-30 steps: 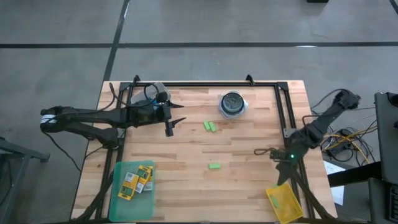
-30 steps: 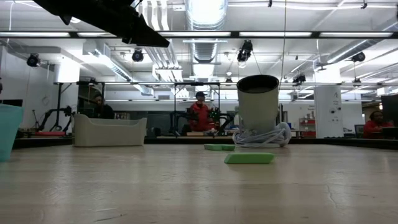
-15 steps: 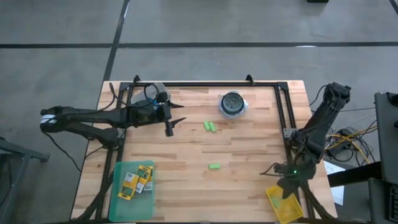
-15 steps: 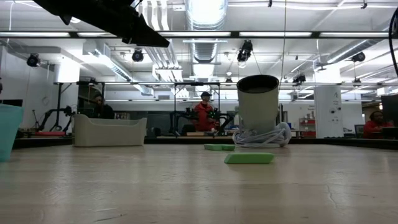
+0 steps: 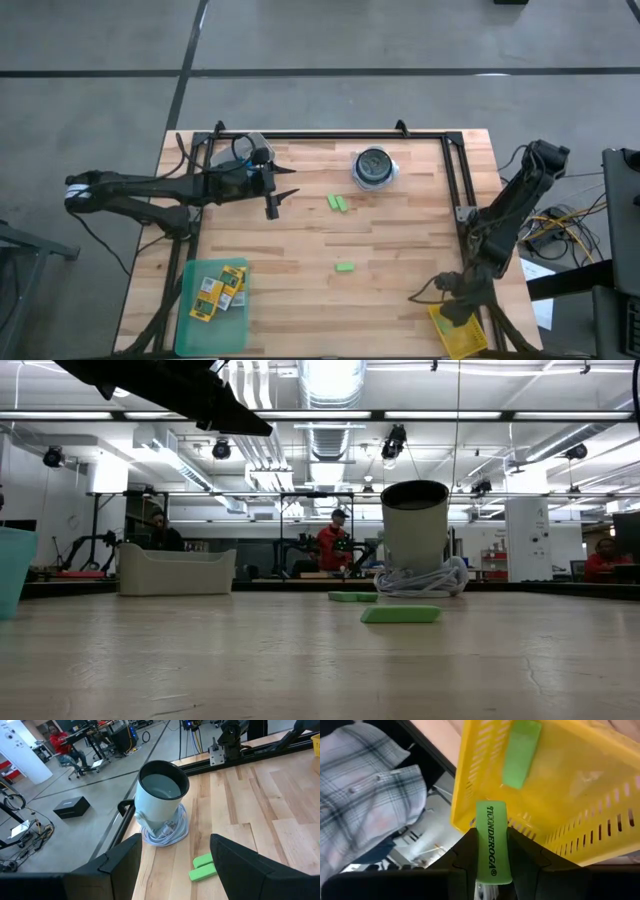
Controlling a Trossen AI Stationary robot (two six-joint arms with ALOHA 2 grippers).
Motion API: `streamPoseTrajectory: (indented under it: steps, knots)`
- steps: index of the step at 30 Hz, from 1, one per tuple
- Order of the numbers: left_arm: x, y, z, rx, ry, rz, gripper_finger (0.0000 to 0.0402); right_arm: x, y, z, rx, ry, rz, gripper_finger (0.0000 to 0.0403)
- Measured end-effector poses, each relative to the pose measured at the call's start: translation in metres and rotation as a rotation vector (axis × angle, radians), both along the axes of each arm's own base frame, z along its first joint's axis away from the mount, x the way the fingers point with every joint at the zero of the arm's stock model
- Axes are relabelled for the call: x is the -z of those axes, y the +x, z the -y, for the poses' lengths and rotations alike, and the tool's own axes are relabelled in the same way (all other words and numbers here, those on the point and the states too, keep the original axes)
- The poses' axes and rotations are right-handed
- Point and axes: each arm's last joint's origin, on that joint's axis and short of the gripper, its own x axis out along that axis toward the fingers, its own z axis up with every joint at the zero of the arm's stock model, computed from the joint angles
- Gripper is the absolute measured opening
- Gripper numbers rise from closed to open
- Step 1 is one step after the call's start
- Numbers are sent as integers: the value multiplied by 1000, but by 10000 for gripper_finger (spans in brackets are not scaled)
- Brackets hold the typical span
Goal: Pick & Place School Supplies
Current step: Put the green eraser into the yellow bin
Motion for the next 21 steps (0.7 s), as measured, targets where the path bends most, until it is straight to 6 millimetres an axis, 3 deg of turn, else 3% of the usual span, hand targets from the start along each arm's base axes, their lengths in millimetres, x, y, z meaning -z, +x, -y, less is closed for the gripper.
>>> streamPoseTrajectory:
  steps: [7,15,21]
  knots:
    - [0,0,0,0,0,0,241,6,0,1,3,-136,-54,95]
    - [0,0,0,0,0,1,241,8,1,0,-7,-139,-50,101]
    - [0,0,0,0,0,0,241,8,1,0,-7,-139,-54,129]
